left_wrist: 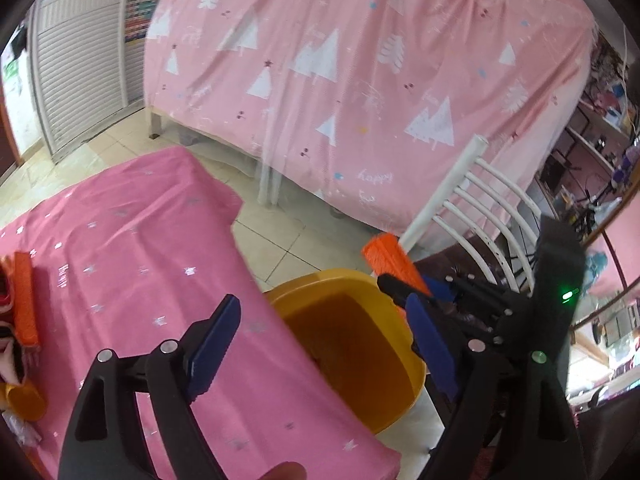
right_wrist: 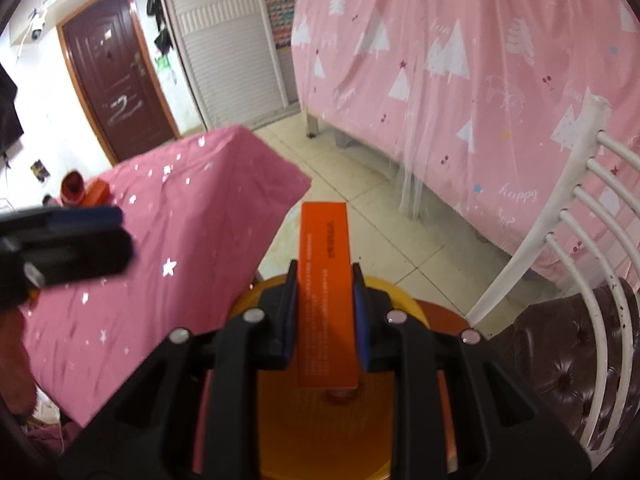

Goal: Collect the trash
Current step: 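Grasp the Hello Kitty packet with the left tool while the right tool grasps the red sock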

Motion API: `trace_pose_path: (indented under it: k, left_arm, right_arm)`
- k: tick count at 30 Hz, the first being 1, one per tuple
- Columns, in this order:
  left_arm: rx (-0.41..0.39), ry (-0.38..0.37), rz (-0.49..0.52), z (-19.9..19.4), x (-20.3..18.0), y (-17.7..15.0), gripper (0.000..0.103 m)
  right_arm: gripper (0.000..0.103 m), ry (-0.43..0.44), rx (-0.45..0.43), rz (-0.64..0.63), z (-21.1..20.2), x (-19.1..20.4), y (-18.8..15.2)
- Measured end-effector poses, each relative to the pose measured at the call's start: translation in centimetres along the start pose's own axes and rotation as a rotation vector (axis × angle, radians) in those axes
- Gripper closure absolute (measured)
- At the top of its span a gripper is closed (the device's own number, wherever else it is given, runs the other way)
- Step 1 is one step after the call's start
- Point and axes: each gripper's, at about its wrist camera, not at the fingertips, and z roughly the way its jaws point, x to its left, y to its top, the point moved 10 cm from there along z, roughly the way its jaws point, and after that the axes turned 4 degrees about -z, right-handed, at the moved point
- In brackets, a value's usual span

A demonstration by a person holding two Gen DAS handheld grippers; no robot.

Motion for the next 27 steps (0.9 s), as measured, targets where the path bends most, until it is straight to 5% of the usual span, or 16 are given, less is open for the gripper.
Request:
trace_pose_path:
  k: [2,3,12,27]
  left_arm:
    - [-0.013,0.012,-0.010,-1.0,1.0,0.1,0.024]
    - [-0.021,0.015,-0.014,-1.7,1.4,0.2,0.024]
    - [-0.137,0.097,-0.047,-8.6,7.6,1.5,0.021]
    - [-0.213,0.257,-0.176,-17.1,22.6,1.3,0.020]
  right_arm:
    - [0.041,-0.011,0.007,-0.001,0.3,0.2,-0.1]
    - [0.037,-0.021,0.003,-0.001,0.3,0.2,0.0]
    - [0.036,-0.003,-0.029,-0.010,-0.7,3.1,1.1]
    - [0.036,0.114,-0.072,-0.192,0.0,17.7,7.1]
